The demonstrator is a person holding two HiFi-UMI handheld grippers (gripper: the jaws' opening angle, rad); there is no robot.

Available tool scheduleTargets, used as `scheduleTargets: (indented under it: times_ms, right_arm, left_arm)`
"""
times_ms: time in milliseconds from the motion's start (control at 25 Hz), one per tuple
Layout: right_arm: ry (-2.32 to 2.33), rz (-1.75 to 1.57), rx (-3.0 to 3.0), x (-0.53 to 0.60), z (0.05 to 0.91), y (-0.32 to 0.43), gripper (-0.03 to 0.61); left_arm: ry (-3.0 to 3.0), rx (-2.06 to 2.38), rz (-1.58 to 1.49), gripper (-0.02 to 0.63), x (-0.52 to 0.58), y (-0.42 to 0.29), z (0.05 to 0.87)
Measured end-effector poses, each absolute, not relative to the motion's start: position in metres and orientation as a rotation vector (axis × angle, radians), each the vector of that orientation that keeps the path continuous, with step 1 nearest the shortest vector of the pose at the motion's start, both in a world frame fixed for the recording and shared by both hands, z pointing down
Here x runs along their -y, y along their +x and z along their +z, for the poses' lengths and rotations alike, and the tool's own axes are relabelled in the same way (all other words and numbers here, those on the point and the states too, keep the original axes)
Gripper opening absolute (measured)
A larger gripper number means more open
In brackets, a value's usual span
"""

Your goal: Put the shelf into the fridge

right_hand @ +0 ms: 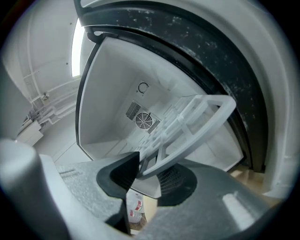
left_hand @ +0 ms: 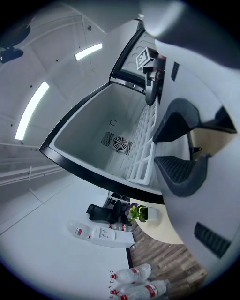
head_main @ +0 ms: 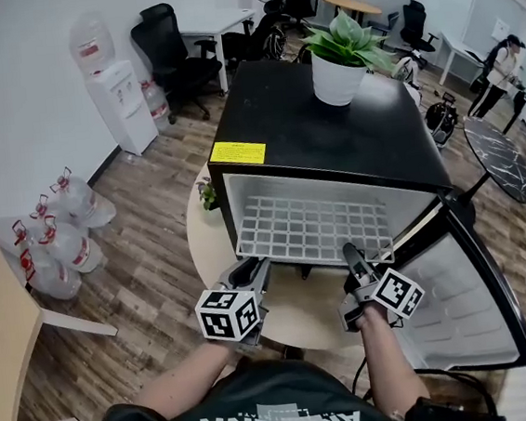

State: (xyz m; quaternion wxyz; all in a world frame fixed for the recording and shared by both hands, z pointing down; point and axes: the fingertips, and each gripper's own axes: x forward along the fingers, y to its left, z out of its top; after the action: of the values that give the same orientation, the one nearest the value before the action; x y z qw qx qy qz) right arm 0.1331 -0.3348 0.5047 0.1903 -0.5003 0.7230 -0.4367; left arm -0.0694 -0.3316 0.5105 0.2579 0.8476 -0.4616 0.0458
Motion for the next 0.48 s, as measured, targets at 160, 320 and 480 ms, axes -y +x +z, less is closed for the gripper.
scheduleTargets:
  times_ms: [160,320,480]
  right_arm:
    - [-1.406,-1.215,-2.044,0.343,0.505,0.135,0.112]
    - [-1.404,-1.187,-2.080,0.347,0.505,0.132,0.118]
    - [-1.418,-1.157,-2.126,0.336,0.502,0.129,0.141]
  left_arm:
    - [2.295,1.265,0.149,0.098,0.340,-0.068,0.511]
    - [2.300,1.258,0.151,0.098,0.345,-0.069,0.511]
    - [2.300,1.260,0.144,0.098,0.343,-0.070,0.509]
